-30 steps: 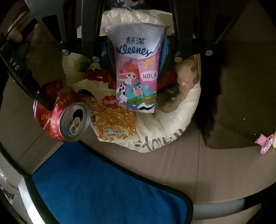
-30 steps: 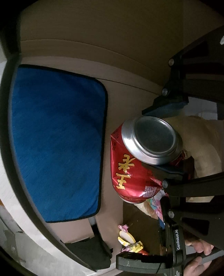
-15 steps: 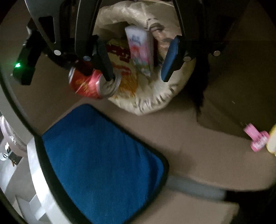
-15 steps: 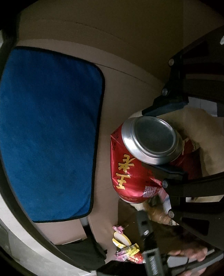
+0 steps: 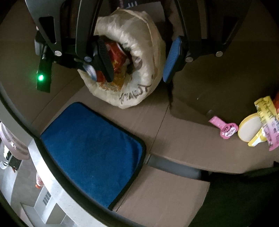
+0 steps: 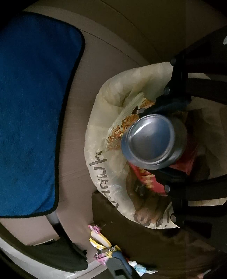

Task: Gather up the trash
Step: 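Open both grippers over the bin to drop the tissue pack and can, then grasp the white tissues on the table with the left gripper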

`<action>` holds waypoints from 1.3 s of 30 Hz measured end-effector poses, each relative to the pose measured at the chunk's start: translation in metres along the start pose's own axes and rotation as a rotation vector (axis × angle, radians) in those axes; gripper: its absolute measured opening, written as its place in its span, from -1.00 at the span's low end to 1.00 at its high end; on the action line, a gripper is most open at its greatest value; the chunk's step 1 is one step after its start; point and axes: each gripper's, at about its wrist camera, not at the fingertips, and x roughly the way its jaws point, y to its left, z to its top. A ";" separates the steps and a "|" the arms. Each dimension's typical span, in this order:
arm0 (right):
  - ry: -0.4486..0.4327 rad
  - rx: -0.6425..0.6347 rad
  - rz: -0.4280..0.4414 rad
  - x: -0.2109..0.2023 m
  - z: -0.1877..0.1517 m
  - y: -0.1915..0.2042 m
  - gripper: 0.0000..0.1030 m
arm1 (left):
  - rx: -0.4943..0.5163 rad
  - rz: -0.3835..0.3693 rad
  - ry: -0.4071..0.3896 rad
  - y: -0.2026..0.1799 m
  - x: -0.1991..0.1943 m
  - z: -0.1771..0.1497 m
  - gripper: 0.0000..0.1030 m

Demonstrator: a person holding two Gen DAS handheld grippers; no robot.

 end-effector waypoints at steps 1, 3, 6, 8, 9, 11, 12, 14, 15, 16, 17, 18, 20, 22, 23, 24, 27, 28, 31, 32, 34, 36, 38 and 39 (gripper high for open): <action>-0.002 0.001 0.001 -0.001 0.000 0.000 0.03 | 0.001 0.003 0.000 0.002 -0.002 -0.002 0.14; -0.025 0.009 0.009 -0.008 0.000 0.000 0.03 | 0.005 0.010 -0.001 0.002 -0.003 -0.005 0.14; -0.091 0.008 0.018 -0.028 -0.004 0.001 0.06 | 0.001 0.013 0.007 0.008 -0.007 -0.010 0.14; -0.125 0.001 0.014 -0.036 -0.001 0.002 0.10 | -0.004 0.016 0.003 0.012 -0.011 -0.013 0.14; -0.135 0.002 0.014 -0.039 0.001 0.003 0.10 | -0.005 0.019 0.000 0.014 -0.012 -0.014 0.14; -0.143 0.012 0.010 -0.042 0.003 0.002 0.10 | -0.006 0.027 -0.008 0.017 -0.017 -0.015 0.14; -0.140 0.014 0.015 -0.042 0.004 0.002 0.10 | -0.009 0.030 -0.010 0.019 -0.019 -0.015 0.14; -0.135 0.024 0.016 -0.041 0.006 0.003 0.10 | -0.019 0.039 -0.014 0.023 -0.024 -0.016 0.14; -0.140 0.035 0.016 -0.042 0.006 0.003 0.10 | -0.022 0.045 -0.020 0.025 -0.028 -0.016 0.14; -0.144 0.048 0.019 -0.042 0.007 0.004 0.10 | -0.022 0.051 -0.028 0.026 -0.032 -0.016 0.14; -0.146 0.059 0.029 -0.044 0.006 0.003 0.11 | -0.018 0.060 -0.037 0.027 -0.037 -0.016 0.14; -0.146 0.066 0.042 -0.044 0.006 0.003 0.13 | -0.010 0.074 -0.048 0.029 -0.042 -0.016 0.14; -0.142 0.073 0.076 -0.048 0.005 0.006 0.13 | 0.015 0.113 -0.077 0.032 -0.055 -0.018 0.14; -0.140 0.045 0.066 -0.054 0.004 0.014 0.13 | 0.036 0.162 -0.094 0.038 -0.070 -0.020 0.14; -0.144 0.034 0.057 -0.056 0.002 0.016 0.13 | 0.041 0.181 -0.096 0.043 -0.078 -0.022 0.14; -0.151 0.023 0.047 -0.060 0.000 0.021 0.13 | 0.043 0.194 -0.097 0.047 -0.084 -0.023 0.14; -0.153 0.012 0.066 -0.067 -0.008 0.041 0.02 | 0.032 0.256 -0.118 0.065 -0.112 -0.027 0.14; -0.153 0.008 0.066 -0.067 -0.011 0.047 0.00 | 0.026 0.273 -0.126 0.072 -0.122 -0.029 0.14; -0.163 -0.017 0.053 -0.075 -0.023 0.075 -0.06 | 0.018 0.322 -0.139 0.088 -0.147 -0.036 0.14; -0.168 -0.029 0.053 -0.079 -0.028 0.087 -0.07 | 0.015 0.341 -0.140 0.095 -0.156 -0.039 0.14; -0.174 -0.048 0.060 -0.083 -0.033 0.104 -0.07 | 0.005 0.373 -0.147 0.109 -0.170 -0.046 0.14; -0.184 -0.076 0.082 -0.090 -0.038 0.129 -0.07 | -0.016 0.402 -0.159 0.123 -0.186 -0.052 0.14; -0.194 -0.095 0.110 -0.096 -0.042 0.150 -0.07 | -0.044 0.425 -0.171 0.139 -0.203 -0.058 0.14; -0.196 -0.103 0.129 -0.098 -0.043 0.160 -0.07 | -0.054 0.434 -0.174 0.145 -0.209 -0.060 0.14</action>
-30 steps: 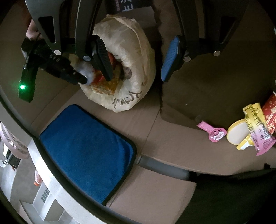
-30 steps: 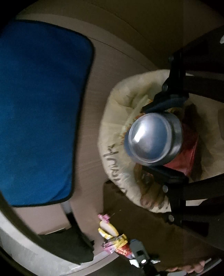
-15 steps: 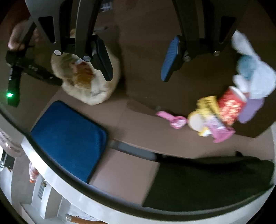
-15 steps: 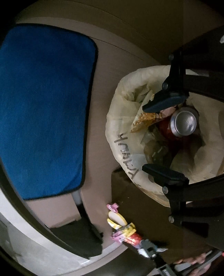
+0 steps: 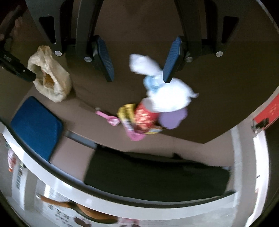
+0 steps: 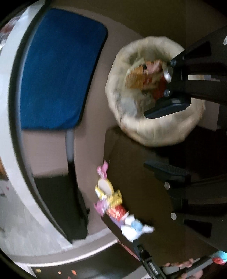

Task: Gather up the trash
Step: 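Grasp the white tissues on the table with the left gripper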

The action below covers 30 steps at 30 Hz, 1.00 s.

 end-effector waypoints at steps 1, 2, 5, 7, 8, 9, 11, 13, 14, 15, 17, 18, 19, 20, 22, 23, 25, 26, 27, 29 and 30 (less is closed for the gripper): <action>-0.002 -0.004 0.022 0.000 0.000 0.009 -0.07 | -0.011 0.010 -0.002 0.007 -0.002 -0.001 0.14; -0.001 -0.005 0.038 0.000 0.000 0.016 -0.07 | -0.027 0.020 -0.005 0.016 -0.006 -0.003 0.14; 0.011 -0.011 0.098 0.006 -0.003 0.044 -0.07 | -0.074 0.033 -0.013 0.041 -0.012 -0.007 0.14; 0.022 -0.026 0.119 0.011 -0.007 0.060 -0.07 | -0.098 0.033 -0.013 0.052 -0.012 -0.010 0.14; 0.032 -0.046 0.123 0.015 -0.009 0.070 -0.07 | -0.105 0.027 -0.013 0.056 -0.011 -0.010 0.14; 0.043 -0.069 0.126 0.018 -0.012 0.079 -0.07 | -0.114 0.017 -0.012 0.060 -0.008 -0.010 0.14; 0.068 -0.105 0.137 0.025 -0.016 0.093 -0.07 | -0.140 -0.011 0.003 0.067 -0.001 -0.008 0.14; 0.087 -0.124 0.149 0.033 -0.020 0.102 -0.07 | -0.188 -0.049 0.022 0.074 0.009 -0.004 0.14; 0.093 -0.126 0.150 0.036 -0.022 0.104 -0.07 | -0.216 -0.053 0.025 0.077 0.016 -0.001 0.14; 0.100 -0.126 0.149 0.040 -0.023 0.104 -0.07 | -0.244 -0.057 0.027 0.080 0.023 0.002 0.14; 0.119 -0.111 0.154 0.047 -0.026 0.100 -0.07 | -0.274 -0.061 0.055 0.080 0.040 0.006 0.14; 0.125 -0.104 0.156 0.049 -0.027 0.098 -0.07 | -0.287 -0.065 0.081 0.078 0.049 0.007 0.14; 0.133 -0.089 0.155 0.053 -0.028 0.094 -0.07 | -0.298 -0.074 0.109 0.074 0.061 0.008 0.14; 0.136 -0.079 0.152 0.055 -0.028 0.091 -0.07 | -0.298 -0.077 0.125 0.069 0.068 0.009 0.14; 0.137 -0.063 0.141 0.058 -0.028 0.084 -0.07 | -0.257 -0.042 0.155 0.052 0.084 0.009 0.14; 0.137 -0.056 0.135 0.059 -0.027 0.082 -0.07 | -0.237 -0.014 0.162 0.045 0.088 0.009 0.14; 0.139 -0.045 0.123 0.062 -0.025 0.073 -0.07 | -0.202 0.045 0.185 0.033 0.099 0.007 0.12; 0.140 -0.041 0.119 0.062 -0.024 0.070 -0.07 | -0.203 0.051 0.197 0.032 0.101 0.006 -0.05; 0.141 -0.037 0.115 0.064 -0.022 0.066 -0.07 | -0.212 0.037 0.202 0.032 0.101 0.005 -0.21; 0.142 -0.032 0.113 0.066 -0.018 0.059 -0.07 | -0.205 0.006 0.199 0.032 0.096 0.005 -0.28; 0.141 -0.033 0.115 0.067 -0.015 0.057 -0.07 | -0.198 -0.001 0.176 0.033 0.089 0.005 -0.28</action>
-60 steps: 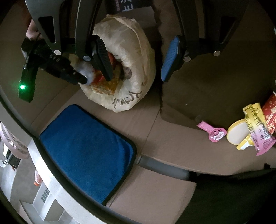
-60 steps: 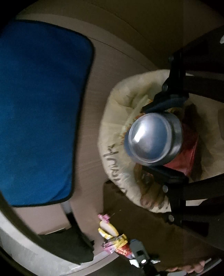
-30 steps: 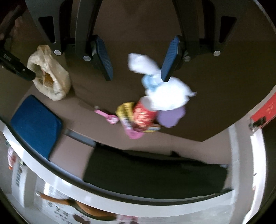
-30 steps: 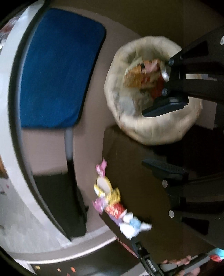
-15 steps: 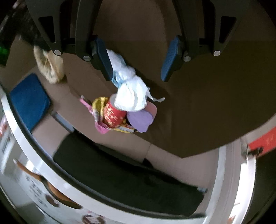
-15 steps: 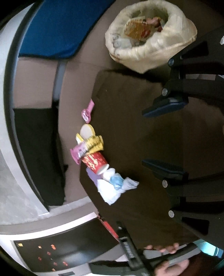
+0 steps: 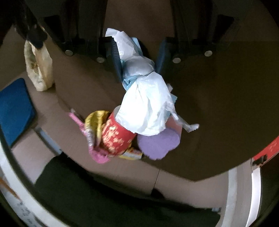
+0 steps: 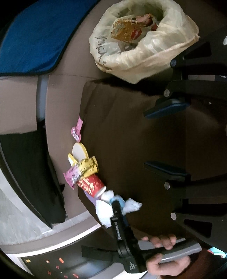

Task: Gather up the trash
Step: 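Grasp the white tissues on the table with the left gripper, then grasp the pink-and-yellow snack packet with the right gripper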

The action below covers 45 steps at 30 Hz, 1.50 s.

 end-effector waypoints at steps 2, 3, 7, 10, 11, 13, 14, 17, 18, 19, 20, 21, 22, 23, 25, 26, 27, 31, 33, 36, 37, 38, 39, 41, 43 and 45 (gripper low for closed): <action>-0.007 -0.016 0.019 0.002 0.009 -0.003 -0.07 | 0.008 -0.006 -0.038 0.004 -0.018 -0.002 -0.29; -0.011 -0.024 0.024 0.004 0.012 -0.002 -0.07 | 0.011 -0.011 -0.056 0.007 -0.027 -0.004 -0.29; -0.030 -0.080 0.067 0.019 0.040 0.012 -0.07 | 0.029 -0.003 -0.093 0.018 -0.052 -0.006 -0.29; -0.061 -0.166 0.094 0.035 0.066 0.036 -0.07 | 0.040 0.021 -0.110 0.029 -0.061 -0.006 -0.29; -0.067 -0.188 0.105 0.040 0.073 0.044 -0.07 | 0.044 0.027 -0.111 0.032 -0.062 -0.004 -0.29; -0.074 -0.225 0.150 0.051 0.088 0.058 -0.07 | 0.039 0.028 -0.100 0.039 -0.061 -0.002 -0.29; -0.067 -0.238 0.160 0.057 0.093 0.064 -0.07 | 0.033 0.023 -0.090 0.042 -0.059 -0.001 -0.29; -0.053 -0.254 0.151 0.077 0.112 0.076 -0.07 | 0.026 0.024 -0.100 0.051 -0.059 -0.001 -0.29; -0.055 -0.261 0.147 0.083 0.117 0.080 -0.07 | 0.026 0.025 -0.106 0.053 -0.059 -0.001 -0.29; -0.058 -0.269 0.142 0.088 0.120 0.083 -0.07 | 0.022 0.020 -0.109 0.056 -0.058 0.000 -0.29; -0.060 -0.281 0.128 0.094 0.124 0.086 -0.07 | 0.016 0.011 -0.106 0.059 -0.058 0.000 -0.29; -0.058 -0.288 0.102 0.102 0.128 0.090 -0.07 | 0.010 0.001 -0.101 0.061 -0.057 0.001 -0.29; -0.049 -0.285 0.078 0.110 0.132 0.092 -0.10 | 0.007 -0.008 -0.093 0.061 -0.056 0.000 -0.29; -0.039 -0.272 0.072 0.117 0.135 0.092 -0.14 | 0.008 -0.015 -0.084 0.062 -0.053 0.001 -0.29; -0.016 -0.228 0.090 0.133 0.142 0.090 -0.20 | 0.021 -0.027 -0.076 0.060 -0.050 0.001 -0.29; -0.008 -0.214 0.095 0.138 0.144 0.088 -0.20 | 0.028 -0.034 -0.073 0.058 -0.048 0.001 -0.29; 0.002 -0.199 0.099 0.144 0.145 0.087 -0.23 | 0.034 -0.042 -0.067 0.057 -0.046 0.002 -0.29; 0.017 -0.127 0.167 0.149 0.147 0.079 -0.53 | 0.055 -0.061 -0.059 0.050 -0.042 0.002 -0.29; 0.016 -0.134 0.135 0.140 0.144 0.078 -0.58 | 0.066 -0.063 -0.057 0.044 -0.040 0.001 -0.29; 0.014 -0.142 0.129 0.113 0.132 0.071 -0.62 | 0.089 -0.067 -0.061 0.032 -0.039 -0.001 -0.29; 0.010 -0.143 0.131 0.102 0.128 0.068 -0.63 | 0.103 -0.073 -0.064 0.026 -0.040 -0.002 -0.29; 0.005 -0.144 0.132 0.091 0.124 0.065 -0.63 | 0.113 -0.080 -0.068 0.021 -0.042 -0.001 -0.29; 0.001 -0.145 0.133 0.084 0.121 0.063 -0.63 | 0.124 -0.086 -0.075 0.015 -0.044 -0.001 -0.29; -0.007 -0.154 0.129 0.061 0.112 0.059 -0.63 | 0.141 -0.095 -0.091 0.004 -0.050 -0.001 -0.29; -0.017 -0.162 0.117 0.043 0.105 0.056 -0.63 | 0.153 -0.107 -0.105 -0.006 -0.057 -0.002 -0.29; -0.022 -0.157 0.122 0.026 0.096 0.050 -0.63 | 0.168 -0.113 -0.117 -0.016 -0.064 -0.003 -0.29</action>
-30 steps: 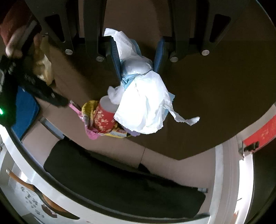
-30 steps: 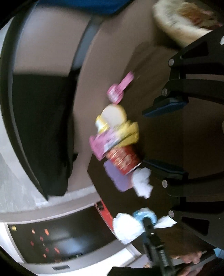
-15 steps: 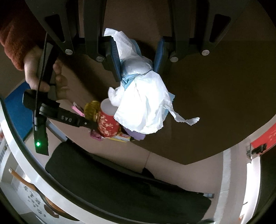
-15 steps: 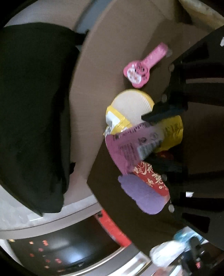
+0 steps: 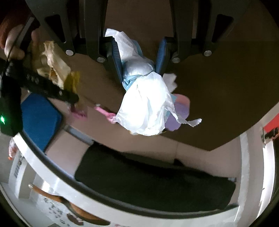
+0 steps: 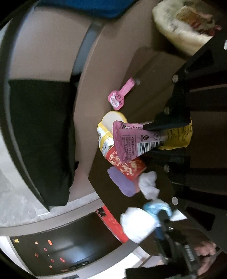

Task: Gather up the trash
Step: 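Grasp the pink-and-yellow snack packet with the right gripper, then lift the tissues and snack packet and carry both over the bin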

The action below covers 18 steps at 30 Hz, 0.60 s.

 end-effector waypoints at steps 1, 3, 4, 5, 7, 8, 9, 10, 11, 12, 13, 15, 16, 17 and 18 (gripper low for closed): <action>-0.003 0.002 -0.002 -0.011 -0.006 0.000 -0.63 | 0.013 0.000 -0.009 -0.007 -0.005 0.000 -0.29; -0.026 -0.004 -0.014 -0.031 -0.014 0.000 -0.63 | 0.038 0.001 -0.021 -0.019 -0.013 0.001 -0.29; -0.037 -0.008 -0.017 -0.039 -0.018 0.000 -0.63 | 0.053 0.000 -0.027 -0.027 -0.018 0.002 -0.29; -0.051 -0.013 -0.021 -0.050 -0.021 0.000 -0.63 | 0.066 -0.003 -0.032 -0.034 -0.022 0.003 -0.29; -0.084 -0.018 -0.034 -0.072 -0.025 -0.001 -0.63 | 0.096 -0.011 -0.052 -0.051 -0.035 0.007 -0.29; -0.099 -0.022 -0.038 -0.081 -0.026 -0.001 -0.63 | 0.112 -0.013 -0.065 -0.059 -0.040 0.009 -0.29; -0.130 -0.029 -0.046 -0.096 -0.027 -0.001 -0.63 | 0.133 -0.013 -0.082 -0.068 -0.047 0.012 -0.29; -0.158 -0.036 -0.056 -0.109 -0.027 -0.001 -0.63 | 0.154 -0.013 -0.101 -0.077 -0.054 0.014 -0.29; -0.184 -0.041 -0.067 -0.121 -0.027 -0.002 -0.63 | 0.174 -0.011 -0.121 -0.088 -0.061 0.017 -0.29; -0.207 -0.043 -0.077 -0.132 -0.026 -0.004 -0.63 | 0.192 -0.012 -0.142 -0.099 -0.068 0.020 -0.29; -0.231 -0.039 -0.082 -0.145 -0.026 -0.006 -0.63 | 0.207 -0.013 -0.160 -0.108 -0.074 0.022 -0.29; -0.273 -0.029 -0.091 -0.168 -0.025 -0.013 -0.63 | 0.245 -0.014 -0.206 -0.132 -0.087 0.026 -0.29; -0.291 -0.027 -0.099 -0.178 -0.024 -0.016 -0.63 | 0.264 -0.012 -0.229 -0.144 -0.092 0.027 -0.29; -0.312 -0.025 -0.111 -0.188 -0.024 -0.020 -0.63 | 0.278 -0.016 -0.246 -0.154 -0.095 0.029 -0.29; -0.335 -0.023 -0.129 -0.201 -0.025 -0.025 -0.63 | 0.291 -0.022 -0.264 -0.165 -0.099 0.031 -0.29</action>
